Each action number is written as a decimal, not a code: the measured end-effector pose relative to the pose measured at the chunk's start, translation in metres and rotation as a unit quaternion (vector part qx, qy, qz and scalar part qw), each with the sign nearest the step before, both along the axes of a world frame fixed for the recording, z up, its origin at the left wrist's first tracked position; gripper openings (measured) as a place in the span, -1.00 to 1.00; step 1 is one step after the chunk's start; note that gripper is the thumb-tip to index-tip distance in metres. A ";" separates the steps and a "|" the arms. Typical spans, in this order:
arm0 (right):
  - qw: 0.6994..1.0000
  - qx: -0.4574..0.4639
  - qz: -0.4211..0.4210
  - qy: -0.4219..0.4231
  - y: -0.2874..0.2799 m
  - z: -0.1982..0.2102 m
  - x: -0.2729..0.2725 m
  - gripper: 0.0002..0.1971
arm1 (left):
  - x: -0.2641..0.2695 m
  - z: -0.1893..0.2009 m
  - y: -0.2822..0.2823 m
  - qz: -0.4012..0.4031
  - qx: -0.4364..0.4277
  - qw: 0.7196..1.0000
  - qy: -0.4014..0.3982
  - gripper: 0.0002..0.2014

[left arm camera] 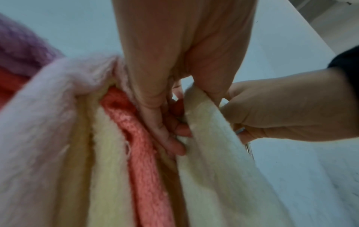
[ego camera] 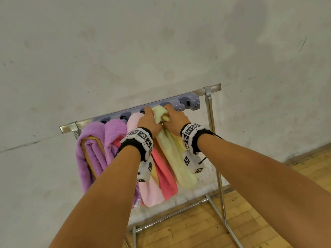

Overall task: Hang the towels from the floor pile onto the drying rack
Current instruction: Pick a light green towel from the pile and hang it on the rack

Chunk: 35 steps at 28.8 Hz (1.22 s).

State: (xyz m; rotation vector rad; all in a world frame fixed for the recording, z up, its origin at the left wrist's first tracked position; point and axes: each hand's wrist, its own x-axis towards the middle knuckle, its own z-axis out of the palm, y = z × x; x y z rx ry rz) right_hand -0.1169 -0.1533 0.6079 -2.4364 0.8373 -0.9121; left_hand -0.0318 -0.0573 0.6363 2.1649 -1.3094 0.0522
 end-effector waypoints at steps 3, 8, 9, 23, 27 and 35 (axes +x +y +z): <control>1.000 0.005 -0.009 0.005 0.000 0.003 0.004 -0.52 | 0.000 0.002 0.001 -0.009 -0.001 1.000 0.011 -0.42; 0.998 -0.001 -0.055 0.021 0.000 0.001 0.010 -0.47 | 0.001 0.005 0.007 0.000 0.015 0.998 -0.054 -0.46; 0.998 -0.015 -0.061 0.028 0.000 0.001 0.009 -0.49 | 0.000 0.006 0.009 0.004 0.015 0.997 -0.074 -0.48; 0.995 -0.004 0.003 0.104 0.008 0.012 -0.007 -0.33 | -0.005 0.003 0.010 -0.012 0.040 0.999 -0.034 -0.22; 0.997 0.001 0.024 0.068 0.011 0.022 -0.022 -0.31 | -0.005 0.012 0.021 -0.005 0.027 0.998 -0.054 -0.44; 1.000 -0.004 -0.011 0.003 0.043 0.029 -0.039 -0.57 | -0.018 0.008 0.047 -0.038 -0.004 0.999 0.009 -0.54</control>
